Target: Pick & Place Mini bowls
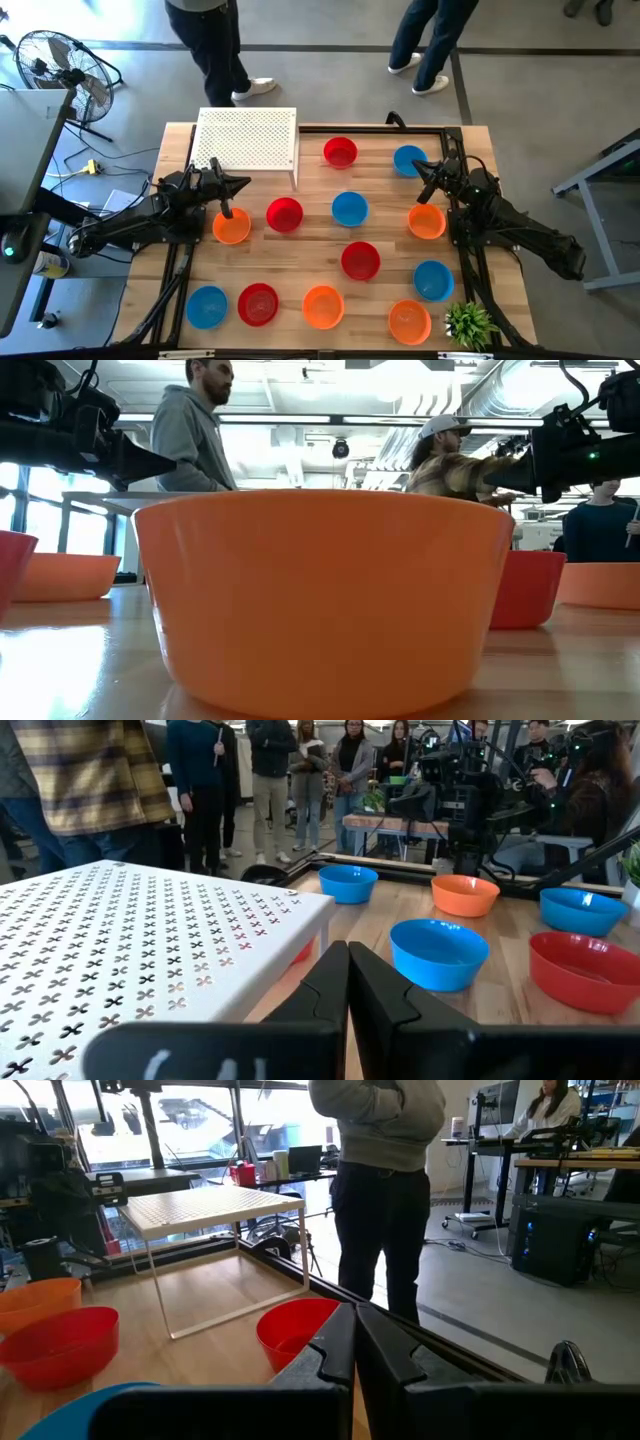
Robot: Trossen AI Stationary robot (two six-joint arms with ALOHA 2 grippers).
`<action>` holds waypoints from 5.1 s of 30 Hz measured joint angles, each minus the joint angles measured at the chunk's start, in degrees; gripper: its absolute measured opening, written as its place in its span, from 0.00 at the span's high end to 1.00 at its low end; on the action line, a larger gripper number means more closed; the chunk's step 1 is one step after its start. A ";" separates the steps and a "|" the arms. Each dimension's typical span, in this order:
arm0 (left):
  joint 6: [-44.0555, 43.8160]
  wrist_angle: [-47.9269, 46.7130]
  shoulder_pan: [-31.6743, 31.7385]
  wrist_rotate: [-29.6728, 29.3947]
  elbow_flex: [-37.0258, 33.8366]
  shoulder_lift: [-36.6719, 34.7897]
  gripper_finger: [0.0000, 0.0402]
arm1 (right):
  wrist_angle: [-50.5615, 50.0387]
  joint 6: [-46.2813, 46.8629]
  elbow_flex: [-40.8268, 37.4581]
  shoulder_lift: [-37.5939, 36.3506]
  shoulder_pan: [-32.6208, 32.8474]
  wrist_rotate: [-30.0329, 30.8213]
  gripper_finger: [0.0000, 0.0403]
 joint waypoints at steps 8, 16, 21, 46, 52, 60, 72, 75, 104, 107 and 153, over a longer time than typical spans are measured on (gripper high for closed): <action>0.00 -0.01 0.00 0.00 0.00 0.00 1.00 | -0.01 0.00 0.00 0.00 0.00 -0.02 1.00; 0.00 0.01 0.01 0.01 0.00 0.00 1.00 | 0.00 0.00 0.00 0.02 -0.02 -0.01 1.00; 0.00 -0.01 0.01 0.02 0.00 0.00 1.00 | -0.02 0.00 0.00 0.00 -0.01 -0.02 1.00; -0.49 0.22 0.01 -0.21 0.00 0.02 1.00 | 12.67 7.87 6.94 4.80 3.15 -16.14 1.00; -1.03 0.36 0.01 1.00 0.00 0.02 1.00 | 2.05 2.01 13.66 16.47 11.56 -5.79 1.00; -1.03 0.30 0.01 1.03 0.00 0.02 1.00 | -1.05 10.13 17.03 36.51 20.79 7.24 1.00; 0.83 -0.13 0.01 0.98 0.00 0.02 1.00 | -16.55 0.78 34.04 62.19 28.38 5.94 0.75; 2.68 -0.30 0.00 0.93 0.00 0.03 1.00 | -22.18 -6.52 39.23 66.82 31.86 5.19 0.70; -1.08 0.66 0.01 1.06 0.00 0.59 1.00 | -14.97 25.65 37.22 77.33 22.10 -3.22 0.77; -0.95 0.99 0.01 1.16 0.00 1.52 1.00 | -14.68 25.97 37.22 78.99 22.10 -3.23 0.80; 11.67 -3.39 -27.51 -12.23 31.35 54.28 0.99 | -28.24 9.83 76.13 97.70 26.71 -2.33 1.00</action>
